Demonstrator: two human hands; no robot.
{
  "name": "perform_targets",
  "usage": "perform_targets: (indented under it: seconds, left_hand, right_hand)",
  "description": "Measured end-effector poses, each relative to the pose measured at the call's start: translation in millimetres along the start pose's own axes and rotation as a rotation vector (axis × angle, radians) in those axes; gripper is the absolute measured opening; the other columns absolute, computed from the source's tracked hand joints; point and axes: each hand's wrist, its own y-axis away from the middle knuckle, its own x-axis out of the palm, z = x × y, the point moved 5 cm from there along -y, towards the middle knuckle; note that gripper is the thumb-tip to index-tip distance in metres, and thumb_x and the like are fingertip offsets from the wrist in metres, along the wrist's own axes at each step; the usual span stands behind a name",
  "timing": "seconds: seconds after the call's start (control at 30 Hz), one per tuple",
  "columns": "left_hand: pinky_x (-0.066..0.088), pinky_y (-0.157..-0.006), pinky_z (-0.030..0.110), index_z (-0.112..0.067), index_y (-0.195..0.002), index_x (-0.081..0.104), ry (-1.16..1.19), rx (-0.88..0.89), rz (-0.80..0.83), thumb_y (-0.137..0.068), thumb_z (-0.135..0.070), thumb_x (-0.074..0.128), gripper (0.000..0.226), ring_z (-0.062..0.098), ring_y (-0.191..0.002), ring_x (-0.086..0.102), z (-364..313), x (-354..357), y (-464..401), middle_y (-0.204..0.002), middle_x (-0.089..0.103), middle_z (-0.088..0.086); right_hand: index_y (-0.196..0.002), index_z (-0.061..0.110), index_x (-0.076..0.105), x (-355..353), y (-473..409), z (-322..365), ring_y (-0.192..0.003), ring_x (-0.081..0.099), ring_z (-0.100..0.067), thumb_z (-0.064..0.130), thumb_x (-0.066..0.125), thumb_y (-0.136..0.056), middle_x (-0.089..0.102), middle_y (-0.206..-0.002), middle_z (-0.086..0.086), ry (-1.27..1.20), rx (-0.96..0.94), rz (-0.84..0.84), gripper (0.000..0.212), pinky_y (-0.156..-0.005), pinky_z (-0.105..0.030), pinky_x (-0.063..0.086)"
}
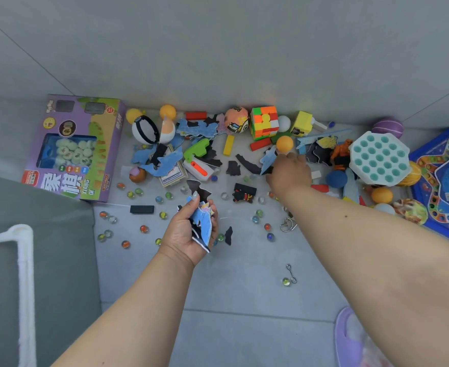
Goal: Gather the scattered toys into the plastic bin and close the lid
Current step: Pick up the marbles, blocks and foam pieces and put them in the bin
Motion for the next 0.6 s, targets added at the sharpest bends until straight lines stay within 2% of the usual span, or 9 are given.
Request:
perform_targets:
  seconds: [0.13,0.27,0.33,0.4,0.5,0.6]
  left_hand:
    - [0.051,-0.045,0.019,-0.009,-0.069,0.076,-0.008,0.012,-0.010,-0.089,-0.026,0.061,0.030,0.015,-0.057,0.063,-1,6,-4,-0.072,0.069,0.004]
    - [0.053,-0.051,0.021,-0.014,-0.087,0.069,-0.052,0.037,-0.033,-0.089,-0.023,0.062,0.012,0.016,-0.063,0.064,-2,7,-8,-0.076,0.069,0.004]
    - [0.054,-0.054,0.021,-0.017,-0.089,0.067,-0.091,0.062,-0.047,-0.089,-0.023,0.062,0.008,0.015,-0.068,0.064,-3,7,-11,-0.082,0.068,0.003]
    - [0.054,-0.056,0.021,-0.017,-0.089,0.066,-0.121,0.104,-0.070,-0.090,-0.022,0.062,0.006,0.014,-0.071,0.063,-5,5,-15,-0.086,0.066,0.002]
    - [0.055,-0.054,0.021,-0.018,-0.086,0.065,-0.161,0.158,-0.092,-0.091,-0.023,0.063,0.007,0.012,-0.063,0.064,-6,4,-20,-0.082,0.065,0.001]
    - [0.056,-0.059,0.024,-0.017,-0.083,0.062,-0.168,0.212,-0.042,-0.090,-0.027,0.062,0.011,0.012,-0.063,0.064,-8,8,-23,-0.077,0.064,0.000]
  right_hand:
    - [-0.123,0.005,0.049,7,-4,9,-0.120,0.039,-0.032,0.016,0.051,-0.091,0.046,-0.127,-0.016,0.047,-0.065,0.007,0.034,-0.091,-0.039,0.039]
    - [-0.114,0.006,0.052,13,-5,12,-0.112,0.045,-0.033,0.011,0.052,-0.088,0.054,-0.117,-0.016,0.053,-0.144,0.001,0.026,-0.083,-0.037,0.041]
    - [-0.108,0.009,0.056,14,-2,12,-0.106,0.050,-0.033,0.010,0.054,-0.085,0.060,-0.110,-0.016,-0.034,-0.158,0.007,0.023,-0.079,-0.035,0.043]
    - [-0.103,0.012,0.061,7,6,11,-0.099,0.054,-0.030,0.015,0.058,-0.085,0.063,-0.102,-0.013,-0.266,-0.141,-0.043,0.019,-0.075,-0.033,0.046]
    - [-0.093,0.013,0.067,-11,32,17,-0.081,0.056,-0.015,0.018,0.065,-0.085,0.063,-0.085,0.000,-0.794,-0.076,-0.135,0.009,-0.064,-0.024,0.039]
    - [-0.082,0.014,0.067,-10,63,45,-0.063,0.052,-0.005,0.015,0.071,-0.081,0.060,-0.071,0.006,-1.183,-0.047,0.000,0.004,-0.060,-0.016,0.043]
